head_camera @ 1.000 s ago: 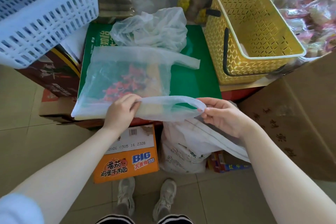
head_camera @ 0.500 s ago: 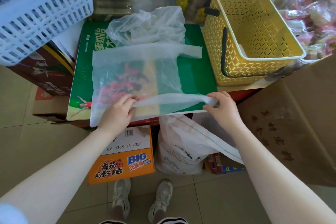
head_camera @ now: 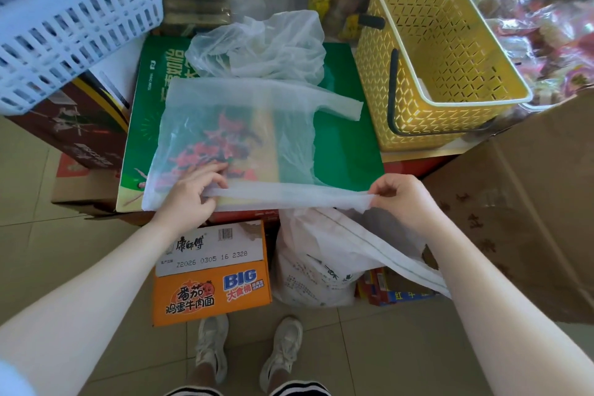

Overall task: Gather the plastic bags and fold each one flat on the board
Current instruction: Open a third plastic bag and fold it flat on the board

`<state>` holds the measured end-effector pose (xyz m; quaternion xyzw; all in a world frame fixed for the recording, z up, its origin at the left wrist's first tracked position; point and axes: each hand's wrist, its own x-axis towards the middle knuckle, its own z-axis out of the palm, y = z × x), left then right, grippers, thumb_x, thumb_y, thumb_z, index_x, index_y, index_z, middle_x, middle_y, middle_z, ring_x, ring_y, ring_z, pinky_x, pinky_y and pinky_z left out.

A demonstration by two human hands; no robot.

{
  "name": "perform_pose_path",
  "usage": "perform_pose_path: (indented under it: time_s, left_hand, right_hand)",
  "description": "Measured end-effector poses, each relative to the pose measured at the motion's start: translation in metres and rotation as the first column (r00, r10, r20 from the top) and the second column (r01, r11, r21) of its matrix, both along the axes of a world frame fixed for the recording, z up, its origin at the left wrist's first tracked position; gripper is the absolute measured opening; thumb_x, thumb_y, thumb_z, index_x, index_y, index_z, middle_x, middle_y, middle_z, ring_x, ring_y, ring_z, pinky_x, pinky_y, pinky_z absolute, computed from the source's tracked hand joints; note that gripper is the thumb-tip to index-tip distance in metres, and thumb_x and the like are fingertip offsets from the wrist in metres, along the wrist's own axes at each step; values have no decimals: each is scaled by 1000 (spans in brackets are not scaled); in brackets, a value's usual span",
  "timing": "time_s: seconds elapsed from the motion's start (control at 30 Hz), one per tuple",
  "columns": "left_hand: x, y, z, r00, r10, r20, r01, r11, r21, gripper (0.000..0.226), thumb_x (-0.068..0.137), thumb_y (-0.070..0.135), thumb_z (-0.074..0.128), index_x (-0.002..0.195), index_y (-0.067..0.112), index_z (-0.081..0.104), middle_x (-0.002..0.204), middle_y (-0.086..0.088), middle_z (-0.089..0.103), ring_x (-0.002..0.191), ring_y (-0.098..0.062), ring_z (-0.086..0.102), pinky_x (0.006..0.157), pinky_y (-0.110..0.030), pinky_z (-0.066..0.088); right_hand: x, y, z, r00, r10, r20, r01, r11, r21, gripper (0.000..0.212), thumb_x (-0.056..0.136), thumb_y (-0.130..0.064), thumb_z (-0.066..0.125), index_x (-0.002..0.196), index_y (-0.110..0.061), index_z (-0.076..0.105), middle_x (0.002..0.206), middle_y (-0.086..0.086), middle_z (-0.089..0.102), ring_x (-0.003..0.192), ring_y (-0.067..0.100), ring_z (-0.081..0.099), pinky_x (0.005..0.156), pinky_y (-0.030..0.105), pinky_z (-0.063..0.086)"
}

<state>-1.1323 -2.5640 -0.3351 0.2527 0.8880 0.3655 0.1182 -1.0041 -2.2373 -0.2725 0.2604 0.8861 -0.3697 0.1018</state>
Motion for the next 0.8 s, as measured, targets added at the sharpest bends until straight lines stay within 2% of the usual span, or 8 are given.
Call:
perform_pose_path:
  time_s: [0.07, 0.13, 0.27, 0.37, 0.47, 0.57, 0.73, 0.8]
  left_hand:
    - [-1, -1, -3, 999, -36, -18, 34, 998, -56, 32, 78, -2, 62, 104, 16, 55, 139, 2, 43, 131, -9, 26, 111, -25, 3]
    - [-3, -1, -6, 996, -76, -50, 69, 989, -134, 51, 82, 12, 65, 129, 15, 46, 144, 3, 33, 136, -13, 20, 112, -26, 1]
    - [-4, -2, -11, 976, -164, -142, 123, 957, -261, 65, 89, 12, 53, 144, 22, 21, 147, 12, 12, 138, -7, 7, 112, -23, -9]
    - [-4, -6, -17, 957, -206, -203, 117, 918, -378, 66, 83, 24, 39, 144, 20, 14, 149, 7, 11, 138, -11, 8, 110, -17, -15]
    - [-3, -8, -21, 938, -251, -240, 105, 863, -494, 67, 83, 38, 29, 144, 17, 14, 151, -2, 19, 138, -18, 14, 110, -22, -11]
    - [-2, -6, -21, 927, -257, -274, 73, 838, -540, 67, 84, 47, 26, 144, 17, 22, 150, -7, 26, 138, -25, 21, 109, -26, -10]
    - [-3, -17, -24, 934, -210, -289, -1, 808, -590, 77, 83, 69, 5, 144, 23, 8, 153, -4, 8, 141, -28, 10, 112, -34, -8]
    - [-4, -20, -21, 951, -186, -246, -12, 774, -633, 88, 72, 79, -6, 142, 25, -7, 151, 1, -11, 142, -23, -6, 114, -38, -7]
  right_hand:
    - [-3, -9, -3, 989, -64, -133, 83, 986, 142, 7, 83, -10, 65, 80, -15, 61, 75, -2, 61, 68, 13, 54, 64, 28, 44]
    - [-7, -21, -4, 939, -147, -310, 200, 969, 147, 2, 88, -8, 58, 89, -8, 56, 69, -2, 54, 62, 10, 48, 57, 23, 38]
    - [-15, -47, -9, 786, -476, -394, 472, 874, -115, 5, 92, -6, 45, 87, -7, 43, 66, -2, 45, 58, 11, 40, 54, 25, 35]
    - [-19, -58, -19, 690, -625, -365, 584, 779, -230, 3, 92, -7, 40, 92, -10, 41, 69, -1, 44, 59, 14, 41, 57, 33, 36]
    - [-14, -57, -32, 759, -569, -317, 592, 806, -30, 9, 94, -12, 39, 103, -12, 42, 69, 4, 53, 62, 23, 51, 55, 38, 43]
    - [-2, -53, -40, 854, -443, -271, 492, 857, 150, 3, 95, -14, 42, 98, -15, 42, 75, 6, 57, 67, 27, 54, 58, 38, 46]
    - [1, -53, -30, 862, -280, -423, 367, 920, 138, 10, 90, -2, 49, 85, -8, 42, 63, -2, 44, 55, 15, 40, 54, 34, 37]
    - [-8, -57, -22, 790, -371, -488, 434, 901, 16, 11, 89, -1, 49, 86, -9, 43, 62, -2, 44, 54, 14, 41, 56, 35, 39]
